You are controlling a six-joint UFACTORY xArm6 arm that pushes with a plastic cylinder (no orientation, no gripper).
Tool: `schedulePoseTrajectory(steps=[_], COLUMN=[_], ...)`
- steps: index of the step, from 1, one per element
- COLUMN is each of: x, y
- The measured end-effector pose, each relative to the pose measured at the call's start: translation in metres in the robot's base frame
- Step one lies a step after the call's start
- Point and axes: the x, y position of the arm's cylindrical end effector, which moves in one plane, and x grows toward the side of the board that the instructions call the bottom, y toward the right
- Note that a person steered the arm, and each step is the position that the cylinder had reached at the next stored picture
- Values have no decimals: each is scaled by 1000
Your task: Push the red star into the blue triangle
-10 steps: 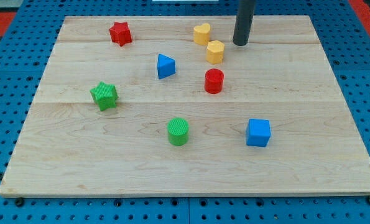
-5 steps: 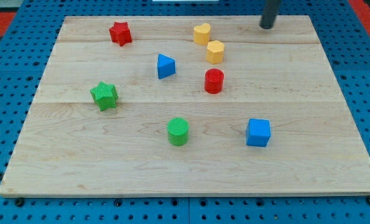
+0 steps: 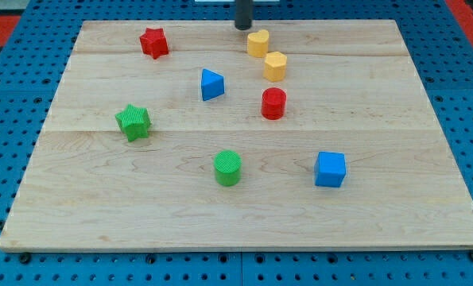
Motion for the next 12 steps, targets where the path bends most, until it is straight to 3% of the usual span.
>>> schedulePoseTrajectory(steps=[1, 2, 3, 4, 6, 7, 9, 10, 11, 12], x=[13, -3, 64, 85, 91, 126, 226, 240, 241, 206], y=[-68, -154, -130, 7, -51, -88, -75, -33, -47, -68])
